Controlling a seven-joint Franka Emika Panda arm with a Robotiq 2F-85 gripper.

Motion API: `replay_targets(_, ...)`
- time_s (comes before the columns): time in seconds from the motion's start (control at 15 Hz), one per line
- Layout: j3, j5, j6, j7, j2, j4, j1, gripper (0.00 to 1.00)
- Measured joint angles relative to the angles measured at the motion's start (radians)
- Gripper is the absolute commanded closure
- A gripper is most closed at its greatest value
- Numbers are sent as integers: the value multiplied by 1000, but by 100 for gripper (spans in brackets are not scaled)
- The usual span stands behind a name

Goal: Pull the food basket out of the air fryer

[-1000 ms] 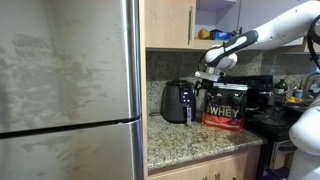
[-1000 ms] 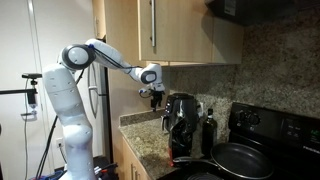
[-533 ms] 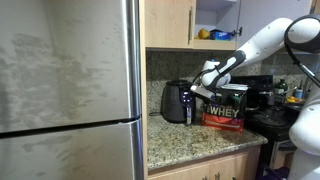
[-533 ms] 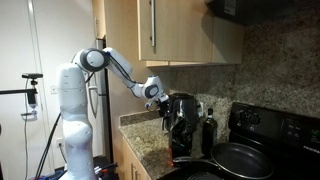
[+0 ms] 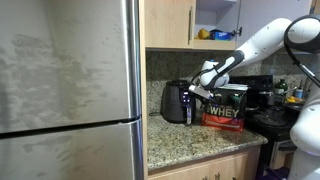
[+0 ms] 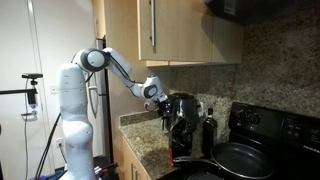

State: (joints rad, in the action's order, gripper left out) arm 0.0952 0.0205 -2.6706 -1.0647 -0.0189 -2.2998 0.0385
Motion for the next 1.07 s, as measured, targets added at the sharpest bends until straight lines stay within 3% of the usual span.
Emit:
replay_targets(0.6,-1,-16,-9,-1,0,1,8,0)
replay_targets(1.07,-9,43,-10,-131,0,1,8,0)
